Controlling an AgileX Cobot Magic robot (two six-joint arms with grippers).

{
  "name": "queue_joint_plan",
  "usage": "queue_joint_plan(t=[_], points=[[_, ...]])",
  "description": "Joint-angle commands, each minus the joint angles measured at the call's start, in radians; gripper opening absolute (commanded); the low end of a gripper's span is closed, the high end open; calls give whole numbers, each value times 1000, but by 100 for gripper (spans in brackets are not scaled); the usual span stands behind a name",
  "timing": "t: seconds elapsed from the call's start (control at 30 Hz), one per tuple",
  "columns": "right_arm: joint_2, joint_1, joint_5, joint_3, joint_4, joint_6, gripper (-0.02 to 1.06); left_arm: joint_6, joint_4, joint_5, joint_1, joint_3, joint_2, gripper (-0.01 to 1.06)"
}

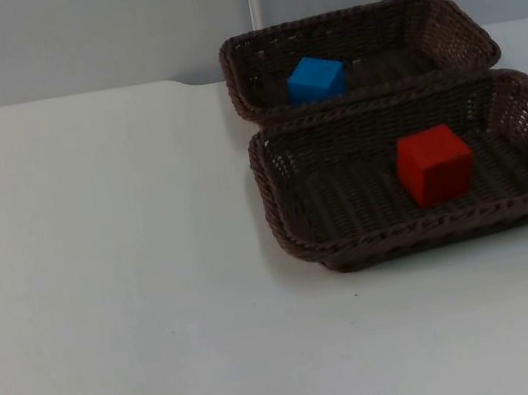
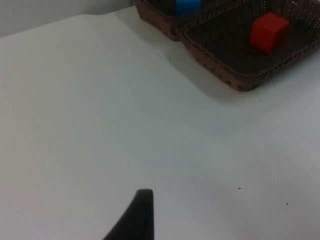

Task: Pick up one cube with the left hand and place it into the upper basket. Pick up one cube with the right hand and place it into the lower basket.

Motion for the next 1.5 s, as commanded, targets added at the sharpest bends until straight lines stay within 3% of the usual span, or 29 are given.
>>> queue_joint_plan(t=[0.0,0.07,0.4,0.7,1.47], points=[[-4,-37,-13,2,3,-1,105,-6,-4,-11,-6,4,-4,105],[-4,-46,-13,2,3,-1,105,-6,-4,-11,-6,4,-4,105],[-4,-297,-13,2,3,2,105,-6,-4,-11,-6,4,-4,105],[-4,-468,-13,2,3,2,105,-6,-4,-11,-6,4,-4,105],[-4,-495,-13,2,3,2,105,0,-4,-11,5,4,-4,105]])
